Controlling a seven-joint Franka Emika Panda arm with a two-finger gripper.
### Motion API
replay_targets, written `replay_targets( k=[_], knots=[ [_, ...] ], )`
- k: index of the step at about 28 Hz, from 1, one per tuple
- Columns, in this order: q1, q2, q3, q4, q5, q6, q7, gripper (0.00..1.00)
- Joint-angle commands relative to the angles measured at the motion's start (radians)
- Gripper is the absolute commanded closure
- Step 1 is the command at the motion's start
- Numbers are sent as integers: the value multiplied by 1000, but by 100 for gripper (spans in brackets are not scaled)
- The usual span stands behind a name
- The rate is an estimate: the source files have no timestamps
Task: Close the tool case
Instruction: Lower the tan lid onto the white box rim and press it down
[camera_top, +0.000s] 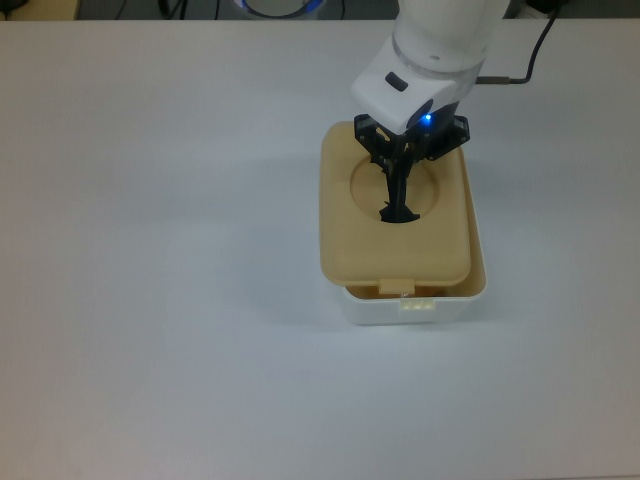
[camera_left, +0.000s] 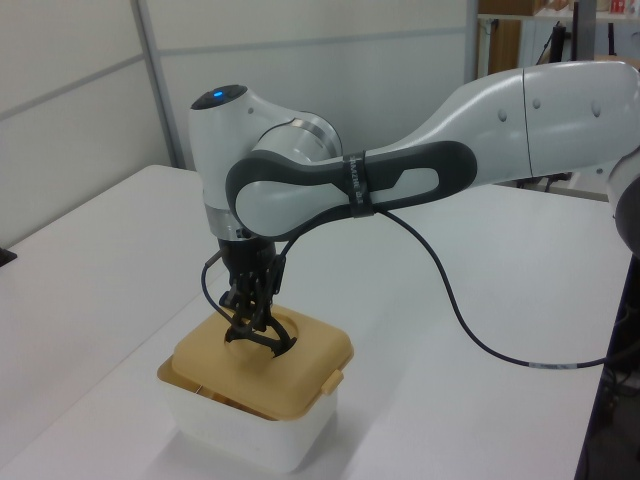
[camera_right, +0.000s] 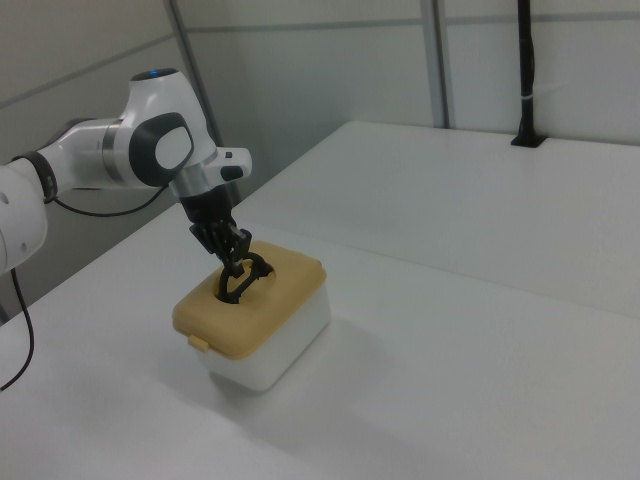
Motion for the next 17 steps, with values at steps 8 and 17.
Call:
replay_targets(
  k=[8, 17],
  knots=[
    [9, 46, -3, 71, -22, 10, 51, 91],
    [20, 46, -3, 72, -28, 12, 97, 0]
  ],
)
